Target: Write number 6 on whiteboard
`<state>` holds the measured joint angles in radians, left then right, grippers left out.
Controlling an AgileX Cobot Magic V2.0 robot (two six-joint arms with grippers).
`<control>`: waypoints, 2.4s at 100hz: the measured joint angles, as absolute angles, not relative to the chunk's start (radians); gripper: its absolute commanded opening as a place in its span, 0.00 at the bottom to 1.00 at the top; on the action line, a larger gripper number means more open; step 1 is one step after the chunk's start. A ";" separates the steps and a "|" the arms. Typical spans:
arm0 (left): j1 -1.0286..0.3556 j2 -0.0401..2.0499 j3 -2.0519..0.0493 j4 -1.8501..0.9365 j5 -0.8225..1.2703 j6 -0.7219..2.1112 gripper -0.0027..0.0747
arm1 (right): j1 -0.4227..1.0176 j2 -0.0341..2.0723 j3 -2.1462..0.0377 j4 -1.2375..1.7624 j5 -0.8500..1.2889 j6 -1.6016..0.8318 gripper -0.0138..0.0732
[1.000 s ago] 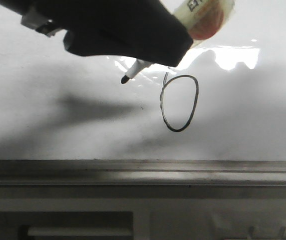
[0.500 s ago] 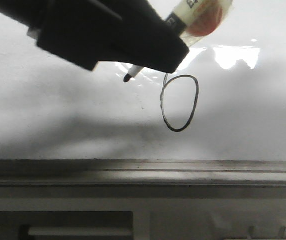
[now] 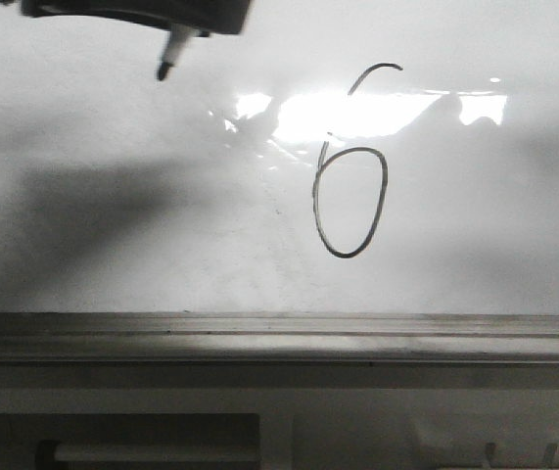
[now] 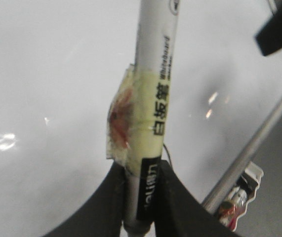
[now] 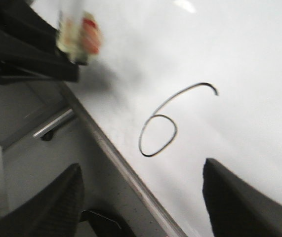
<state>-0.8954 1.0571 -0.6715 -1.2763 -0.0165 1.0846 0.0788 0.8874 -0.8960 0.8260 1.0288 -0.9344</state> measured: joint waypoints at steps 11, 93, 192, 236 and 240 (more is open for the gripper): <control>-0.895 0.973 -0.582 -1.474 -0.120 1.078 0.01 | 0.021 0.816 -0.826 0.818 1.017 -0.929 0.67; -0.893 1.101 -0.561 -1.638 -0.295 1.074 0.07 | 0.011 0.735 -0.691 0.818 0.958 -0.928 0.67; -0.893 0.663 -0.561 -1.647 -0.438 1.505 0.64 | 0.011 0.717 -0.691 1.064 0.756 -0.929 0.49; -0.893 0.386 -0.445 -1.803 -0.361 1.745 0.01 | 0.009 0.381 -0.502 1.180 0.602 -1.164 0.10; -0.893 0.354 -0.415 -1.796 -0.326 1.747 0.01 | 0.009 0.327 -0.462 1.180 0.581 -1.168 0.10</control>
